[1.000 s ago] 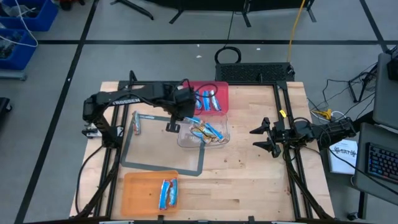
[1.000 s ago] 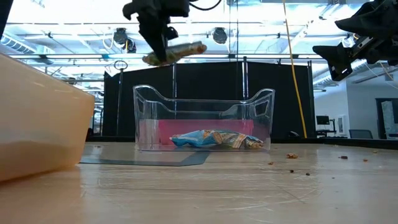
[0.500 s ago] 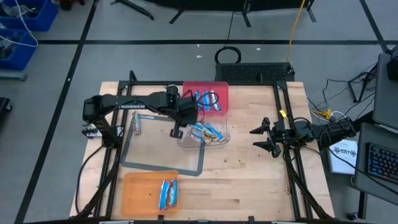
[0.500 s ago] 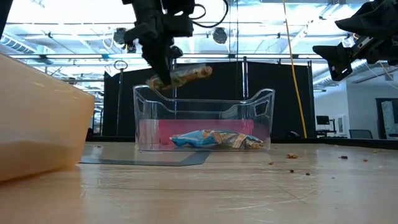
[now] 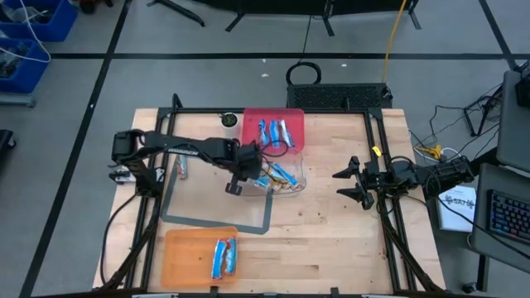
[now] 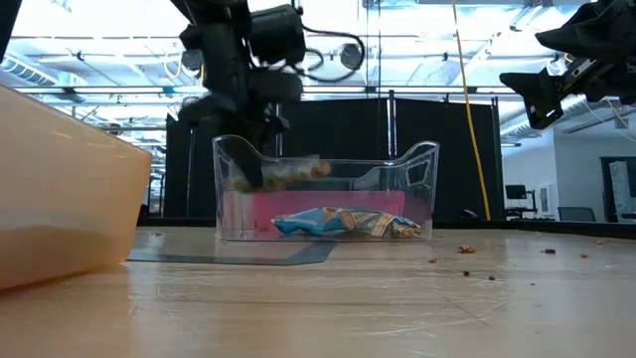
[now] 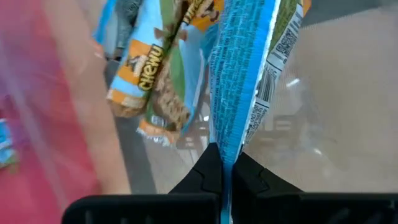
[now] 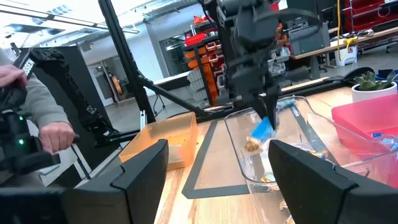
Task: Pick and place Granola Bars by type
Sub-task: Put the yellow granola bar into the transparent bin
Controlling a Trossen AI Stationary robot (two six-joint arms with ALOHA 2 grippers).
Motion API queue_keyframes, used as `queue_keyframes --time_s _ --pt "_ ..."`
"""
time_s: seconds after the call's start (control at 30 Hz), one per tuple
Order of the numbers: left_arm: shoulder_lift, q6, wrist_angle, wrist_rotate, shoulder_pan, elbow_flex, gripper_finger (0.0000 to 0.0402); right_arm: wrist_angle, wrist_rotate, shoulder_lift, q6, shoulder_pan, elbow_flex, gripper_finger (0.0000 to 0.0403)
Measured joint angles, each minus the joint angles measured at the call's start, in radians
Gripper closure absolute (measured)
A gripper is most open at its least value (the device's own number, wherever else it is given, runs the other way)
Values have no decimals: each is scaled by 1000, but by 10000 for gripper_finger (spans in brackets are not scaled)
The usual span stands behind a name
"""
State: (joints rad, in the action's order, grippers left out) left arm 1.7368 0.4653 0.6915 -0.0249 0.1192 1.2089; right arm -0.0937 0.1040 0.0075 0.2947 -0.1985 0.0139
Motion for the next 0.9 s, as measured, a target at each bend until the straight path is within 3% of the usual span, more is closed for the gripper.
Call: queue_keyframes --time_s 0.2,0.6,0.9 --pt "70 26 2 -4 -3 -1 396 0 0 0 0 0 0 135" --pt "70 34 -34 24 -1 36 395 0 0 0 0 0 0 135" --pt "67 21 6 24 3 40 324 0 0 0 0 0 1 135"
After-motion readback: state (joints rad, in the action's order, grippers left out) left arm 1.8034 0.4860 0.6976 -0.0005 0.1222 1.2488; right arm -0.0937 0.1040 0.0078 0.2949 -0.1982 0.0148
